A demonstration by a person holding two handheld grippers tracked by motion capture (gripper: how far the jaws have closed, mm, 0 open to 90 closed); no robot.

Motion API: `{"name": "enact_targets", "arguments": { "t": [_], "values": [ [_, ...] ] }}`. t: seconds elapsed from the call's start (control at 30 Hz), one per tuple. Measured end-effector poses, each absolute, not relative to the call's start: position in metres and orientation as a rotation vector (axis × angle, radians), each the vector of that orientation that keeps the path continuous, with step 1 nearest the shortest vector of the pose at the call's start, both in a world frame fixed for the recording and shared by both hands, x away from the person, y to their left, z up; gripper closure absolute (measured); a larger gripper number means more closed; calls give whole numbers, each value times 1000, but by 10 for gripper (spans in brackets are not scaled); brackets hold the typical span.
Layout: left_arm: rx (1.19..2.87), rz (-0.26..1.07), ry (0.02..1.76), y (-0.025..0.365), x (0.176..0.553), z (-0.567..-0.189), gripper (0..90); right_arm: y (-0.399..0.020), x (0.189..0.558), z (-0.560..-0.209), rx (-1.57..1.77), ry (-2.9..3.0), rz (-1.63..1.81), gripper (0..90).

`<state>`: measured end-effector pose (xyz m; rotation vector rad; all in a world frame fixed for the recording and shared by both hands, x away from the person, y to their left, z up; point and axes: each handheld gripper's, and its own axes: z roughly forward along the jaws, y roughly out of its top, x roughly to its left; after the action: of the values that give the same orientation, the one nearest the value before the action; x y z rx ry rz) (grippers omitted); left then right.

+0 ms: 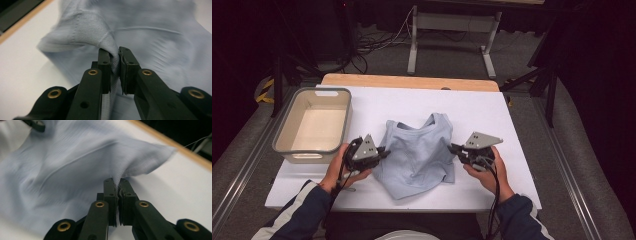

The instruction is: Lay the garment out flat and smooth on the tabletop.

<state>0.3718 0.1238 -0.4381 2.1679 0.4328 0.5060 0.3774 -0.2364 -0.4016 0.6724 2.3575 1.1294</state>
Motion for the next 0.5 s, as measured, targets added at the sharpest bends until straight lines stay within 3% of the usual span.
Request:
{"name": "enact_targets", "arguments": {
  "t": [0.23, 0.4, 0.5],
  "values": [
    [2227, 370, 409, 122, 355, -456, 800, -237, 354, -434, 644, 2519, 1033, 861],
    [2259, 358, 390, 120, 353, -464, 794, -237, 352, -450, 667, 2564, 997, 844],
    [2258, 351, 388, 120, 353, -463, 795, -239, 351, -450, 677, 2557, 1027, 765]
  ]
}}
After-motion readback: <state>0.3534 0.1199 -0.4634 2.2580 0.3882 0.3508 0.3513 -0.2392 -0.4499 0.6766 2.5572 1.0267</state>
